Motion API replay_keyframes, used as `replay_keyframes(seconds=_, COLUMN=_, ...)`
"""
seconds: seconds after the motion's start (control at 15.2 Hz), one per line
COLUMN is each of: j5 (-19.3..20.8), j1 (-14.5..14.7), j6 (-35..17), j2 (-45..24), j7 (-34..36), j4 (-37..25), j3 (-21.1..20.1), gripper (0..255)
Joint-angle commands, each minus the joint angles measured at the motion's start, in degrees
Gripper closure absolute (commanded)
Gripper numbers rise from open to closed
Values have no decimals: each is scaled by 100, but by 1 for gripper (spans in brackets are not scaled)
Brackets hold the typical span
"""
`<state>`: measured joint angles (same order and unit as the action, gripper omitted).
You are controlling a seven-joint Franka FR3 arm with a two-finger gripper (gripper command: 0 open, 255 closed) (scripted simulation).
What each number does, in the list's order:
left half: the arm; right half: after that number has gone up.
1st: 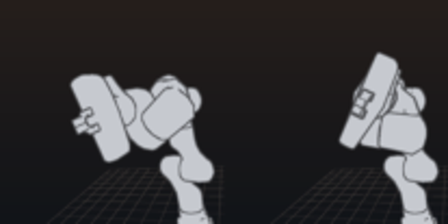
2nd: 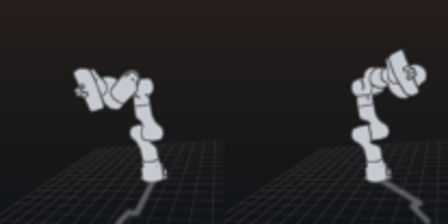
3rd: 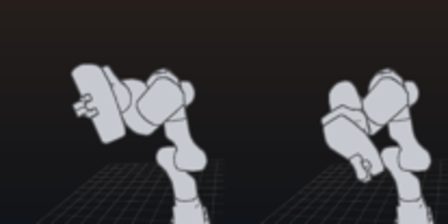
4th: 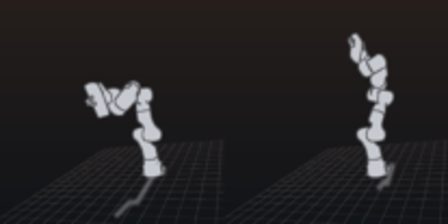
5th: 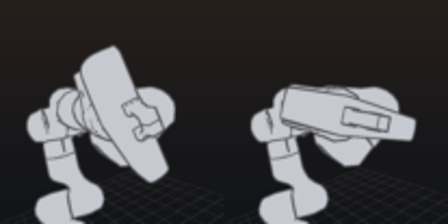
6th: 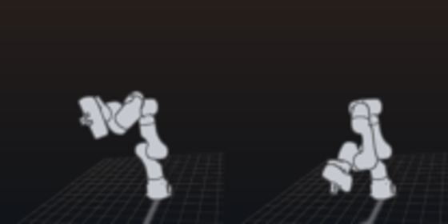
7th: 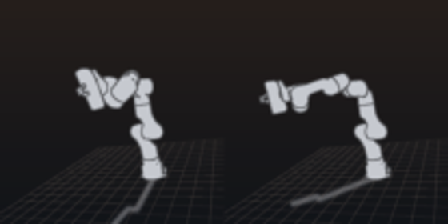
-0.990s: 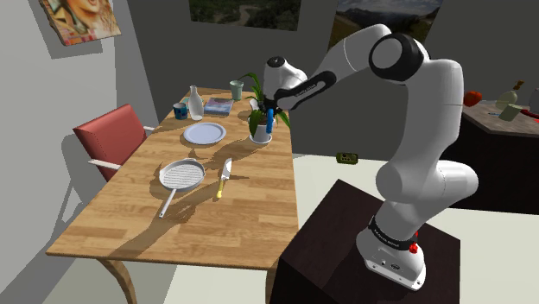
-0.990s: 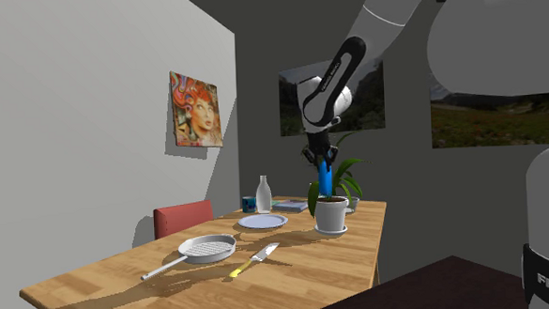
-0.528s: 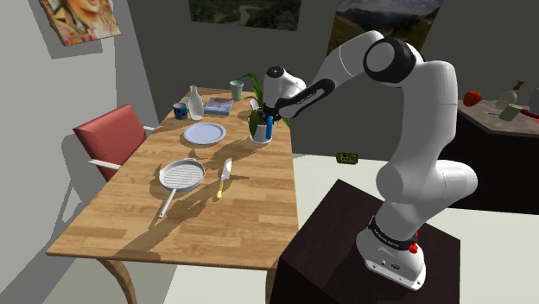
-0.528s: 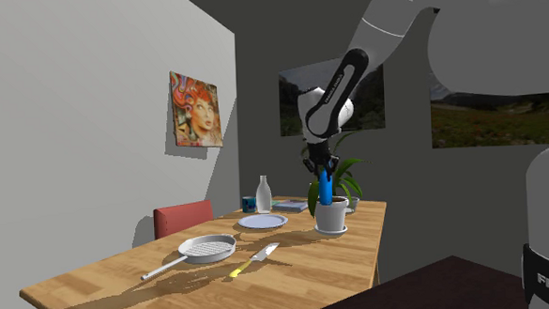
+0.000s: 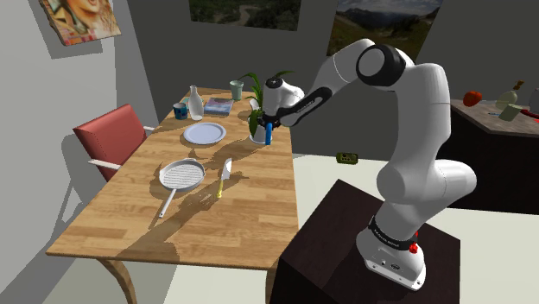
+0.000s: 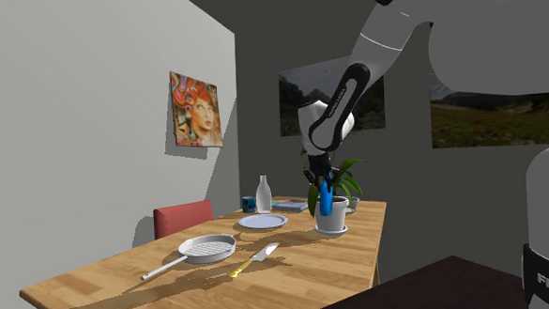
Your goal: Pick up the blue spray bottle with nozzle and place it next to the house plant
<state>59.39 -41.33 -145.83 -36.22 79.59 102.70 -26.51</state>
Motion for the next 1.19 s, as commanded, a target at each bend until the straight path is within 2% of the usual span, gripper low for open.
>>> replay_keyframes(seconds=0.0, j5=111, j1=59, j6=-58, j2=-122, j7=99, j4=-50, j3=74, gripper=255)
replay_keyframes(seconds=1.12, j5=969, j1=503, j6=-535, j2=-1107, j7=925, j4=-485, j3=675, gripper=255)
